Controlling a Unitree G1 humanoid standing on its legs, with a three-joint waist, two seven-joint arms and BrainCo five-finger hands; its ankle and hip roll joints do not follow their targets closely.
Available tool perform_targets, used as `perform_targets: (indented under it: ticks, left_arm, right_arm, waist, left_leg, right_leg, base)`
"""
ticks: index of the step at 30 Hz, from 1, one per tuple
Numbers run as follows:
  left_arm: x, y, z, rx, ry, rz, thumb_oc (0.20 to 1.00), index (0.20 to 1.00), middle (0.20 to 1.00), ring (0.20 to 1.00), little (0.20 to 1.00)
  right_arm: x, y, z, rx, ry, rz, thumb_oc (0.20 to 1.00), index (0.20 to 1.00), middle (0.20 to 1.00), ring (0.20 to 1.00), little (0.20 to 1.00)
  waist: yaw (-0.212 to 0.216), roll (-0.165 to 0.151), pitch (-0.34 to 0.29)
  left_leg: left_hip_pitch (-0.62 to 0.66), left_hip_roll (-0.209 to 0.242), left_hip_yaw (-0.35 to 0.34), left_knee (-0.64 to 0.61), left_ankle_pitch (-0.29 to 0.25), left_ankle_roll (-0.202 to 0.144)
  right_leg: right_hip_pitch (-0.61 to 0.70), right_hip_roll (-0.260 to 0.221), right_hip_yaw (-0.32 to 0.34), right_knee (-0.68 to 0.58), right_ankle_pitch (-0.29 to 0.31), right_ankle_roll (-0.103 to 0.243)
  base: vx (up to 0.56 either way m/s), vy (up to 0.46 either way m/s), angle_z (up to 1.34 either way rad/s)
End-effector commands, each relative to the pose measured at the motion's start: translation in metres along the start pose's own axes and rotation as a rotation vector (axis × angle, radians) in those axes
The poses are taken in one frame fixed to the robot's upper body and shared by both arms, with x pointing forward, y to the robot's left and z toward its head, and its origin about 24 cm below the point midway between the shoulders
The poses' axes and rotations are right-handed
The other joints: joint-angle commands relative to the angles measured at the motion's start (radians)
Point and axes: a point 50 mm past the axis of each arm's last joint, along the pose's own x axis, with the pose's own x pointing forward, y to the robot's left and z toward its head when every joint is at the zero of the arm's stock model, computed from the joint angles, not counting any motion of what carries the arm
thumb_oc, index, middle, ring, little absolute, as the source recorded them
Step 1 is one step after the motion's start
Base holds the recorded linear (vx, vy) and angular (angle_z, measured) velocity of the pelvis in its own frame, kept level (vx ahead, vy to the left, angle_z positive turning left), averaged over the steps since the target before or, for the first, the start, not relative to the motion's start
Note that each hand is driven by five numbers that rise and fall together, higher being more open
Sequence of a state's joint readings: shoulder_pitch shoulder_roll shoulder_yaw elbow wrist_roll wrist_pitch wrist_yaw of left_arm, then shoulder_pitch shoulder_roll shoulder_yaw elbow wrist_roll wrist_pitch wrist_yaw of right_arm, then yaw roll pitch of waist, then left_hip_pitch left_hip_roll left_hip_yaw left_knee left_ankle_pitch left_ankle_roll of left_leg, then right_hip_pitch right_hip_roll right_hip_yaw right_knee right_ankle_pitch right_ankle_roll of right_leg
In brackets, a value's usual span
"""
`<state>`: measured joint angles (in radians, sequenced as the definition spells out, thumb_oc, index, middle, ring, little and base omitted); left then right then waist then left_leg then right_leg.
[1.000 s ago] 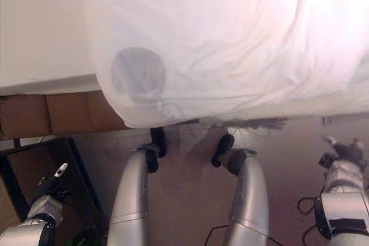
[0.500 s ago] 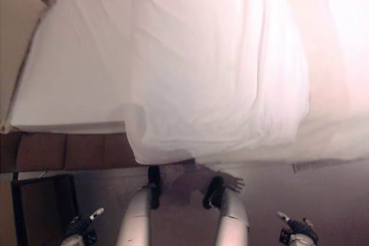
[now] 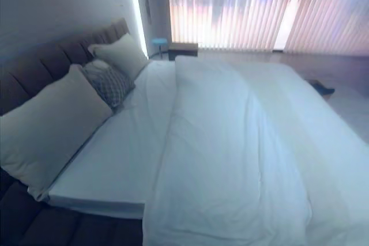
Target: Make the bed
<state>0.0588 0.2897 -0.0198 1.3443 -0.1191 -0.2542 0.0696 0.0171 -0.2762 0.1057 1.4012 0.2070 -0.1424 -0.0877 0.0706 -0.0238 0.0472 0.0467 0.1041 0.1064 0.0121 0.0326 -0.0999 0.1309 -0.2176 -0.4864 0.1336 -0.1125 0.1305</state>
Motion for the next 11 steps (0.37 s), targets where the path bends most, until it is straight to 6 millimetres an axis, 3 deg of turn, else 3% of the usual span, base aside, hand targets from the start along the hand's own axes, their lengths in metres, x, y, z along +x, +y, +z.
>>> perform_targets:
  ticks: [1,11]
  left_arm:
    - [0.005,-0.003,0.025,0.051,-0.098,-0.008,1.000,1.000,1.000,1.000,1.000]
    - [0.004,-0.011,0.018,0.124,-0.073,-0.060,1.000,1.000,1.000,1.000,1.000]
  right_arm:
    - [0.003,-0.002,0.014,-0.002,-0.003,-0.001,1.000,1.000,1.000,1.000,1.000]
    - [0.003,0.010,0.021,-0.033,-0.028,0.046,1.000,1.000,1.000,1.000,1.000]
  waist:
    - [0.026,-0.002,0.011]
    - [0.025,-0.012,-0.035]
  left_leg:
    - [-0.006,0.011,-0.010,-0.033,0.026,0.019]
    - [0.025,-0.003,0.006,-0.054,0.020,0.024]
  right_leg:
    - [-0.006,-0.044,-0.035,-0.103,0.151,0.050]
    - [0.011,-0.055,-0.010,-0.132,0.179,0.062]
  base:
    - [-0.01,0.049,0.02]
    - [0.00,0.019,0.00]
